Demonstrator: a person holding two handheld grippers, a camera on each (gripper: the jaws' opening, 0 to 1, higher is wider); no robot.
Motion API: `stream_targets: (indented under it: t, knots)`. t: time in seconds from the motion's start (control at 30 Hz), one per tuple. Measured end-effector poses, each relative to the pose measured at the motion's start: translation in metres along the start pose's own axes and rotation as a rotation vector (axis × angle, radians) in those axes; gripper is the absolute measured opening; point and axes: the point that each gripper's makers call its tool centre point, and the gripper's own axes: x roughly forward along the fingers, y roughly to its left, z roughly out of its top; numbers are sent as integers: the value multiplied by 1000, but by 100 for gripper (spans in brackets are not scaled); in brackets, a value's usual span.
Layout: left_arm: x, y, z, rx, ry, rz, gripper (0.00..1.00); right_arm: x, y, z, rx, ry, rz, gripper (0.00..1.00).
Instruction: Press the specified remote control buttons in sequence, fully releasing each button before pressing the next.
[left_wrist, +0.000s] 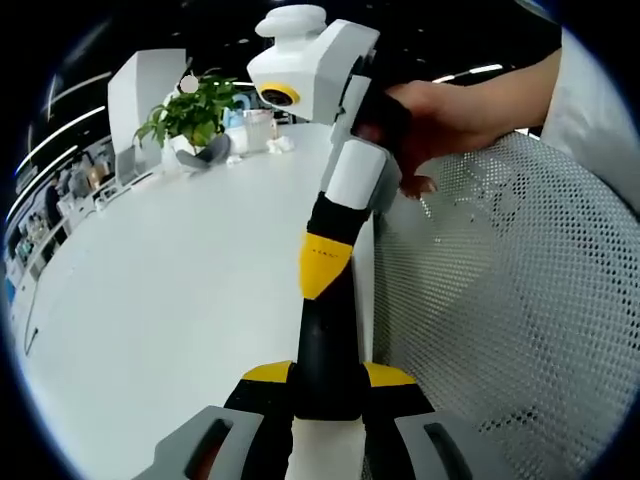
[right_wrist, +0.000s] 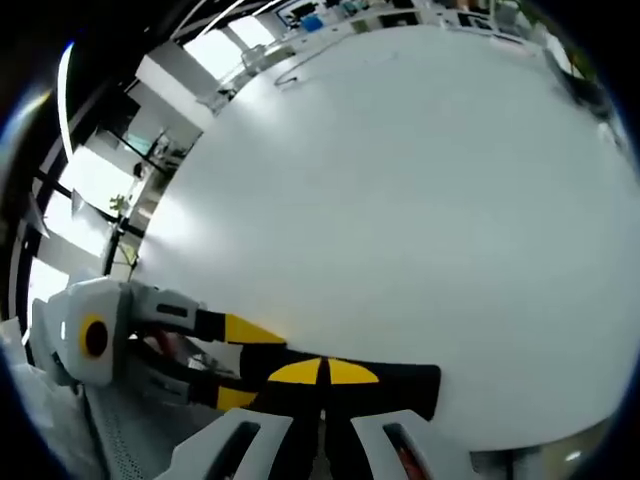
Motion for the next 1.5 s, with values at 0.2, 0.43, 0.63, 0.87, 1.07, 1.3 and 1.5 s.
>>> stream_targets:
  t: [0.2, 0.43, 0.63, 0.87, 1.07, 1.3, 1.5]
  knots:
    - [0, 0, 0, -3, -1, 0, 25, -1, 0, 0, -28, -12, -13, 0]
    - [0, 0, 0, -5, -2, 1, 25, 0, -1, 2, -49, -27, -21, 0]
    - [0, 0, 0, -4, -1, 1, 25, 1, -2, 2, -51, -36, -28, 0]
    - [0, 1, 0, -4, 0, 2, 25, 1, -4, 4, -2, -31, -1, 0]
    - [0, 1, 0, -5, -2, 2, 25, -1, -2, 3, -38, -16, -31, 0]
    - [0, 1, 0, -6, -3, 2, 25, -6, -6, 6, -52, -33, -58, 0]
    - [0, 1, 0, -5, -4, 2, 25, -8, 1, 1, -21, -4, -21, 0]
